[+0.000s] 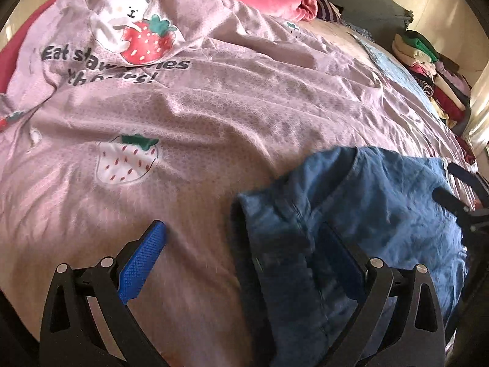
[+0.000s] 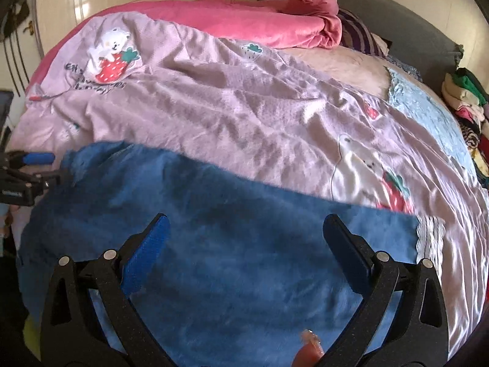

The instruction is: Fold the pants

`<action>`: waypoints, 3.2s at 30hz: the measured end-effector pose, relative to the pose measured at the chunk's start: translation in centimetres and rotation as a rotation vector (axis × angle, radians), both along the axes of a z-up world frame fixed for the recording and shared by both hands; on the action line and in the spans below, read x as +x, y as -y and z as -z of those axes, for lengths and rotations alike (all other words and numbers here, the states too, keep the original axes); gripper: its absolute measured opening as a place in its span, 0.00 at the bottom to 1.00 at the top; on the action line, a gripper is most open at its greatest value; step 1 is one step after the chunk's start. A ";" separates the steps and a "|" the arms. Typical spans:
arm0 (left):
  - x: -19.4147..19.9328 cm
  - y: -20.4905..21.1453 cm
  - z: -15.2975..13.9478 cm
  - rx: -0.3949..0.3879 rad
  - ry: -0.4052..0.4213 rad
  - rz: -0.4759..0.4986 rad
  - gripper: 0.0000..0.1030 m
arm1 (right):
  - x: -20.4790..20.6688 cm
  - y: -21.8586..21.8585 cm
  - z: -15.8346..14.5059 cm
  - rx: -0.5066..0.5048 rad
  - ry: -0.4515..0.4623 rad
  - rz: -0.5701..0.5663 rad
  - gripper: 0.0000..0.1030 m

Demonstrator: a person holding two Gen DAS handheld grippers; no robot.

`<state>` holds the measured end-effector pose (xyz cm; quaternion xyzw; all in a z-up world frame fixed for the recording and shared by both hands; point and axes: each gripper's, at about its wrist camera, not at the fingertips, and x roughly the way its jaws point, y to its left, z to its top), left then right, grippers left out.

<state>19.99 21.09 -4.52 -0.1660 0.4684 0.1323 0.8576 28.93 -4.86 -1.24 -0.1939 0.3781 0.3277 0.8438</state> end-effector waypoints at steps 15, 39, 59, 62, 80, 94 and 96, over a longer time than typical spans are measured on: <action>0.2 1.8 -0.9 0.024 0.138 0.105 0.35 | 2.4 -4.9 2.2 -0.120 0.003 -0.178 0.92; -6.3 5.0 -4.4 0.098 0.296 0.183 0.30 | -4.2 -1.0 -2.0 0.138 0.007 -0.278 0.04; -19.0 9.3 -3.4 0.027 0.324 0.350 0.30 | -22.3 8.2 -0.8 0.154 -0.074 -0.336 0.04; -19.9 9.2 -1.7 0.022 0.267 0.352 0.32 | -24.0 8.4 1.3 0.116 -0.110 -0.354 0.04; -17.3 13.1 -4.1 -0.024 0.247 0.408 0.33 | -26.6 8.9 2.4 0.139 -0.147 -0.345 0.05; -17.6 13.6 2.1 -0.073 0.113 0.412 0.33 | -22.4 10.6 4.0 0.145 -0.176 -0.098 0.35; -17.5 13.6 2.1 -0.072 0.117 0.414 0.33 | -21.7 13.4 1.9 0.189 -0.117 -0.030 0.50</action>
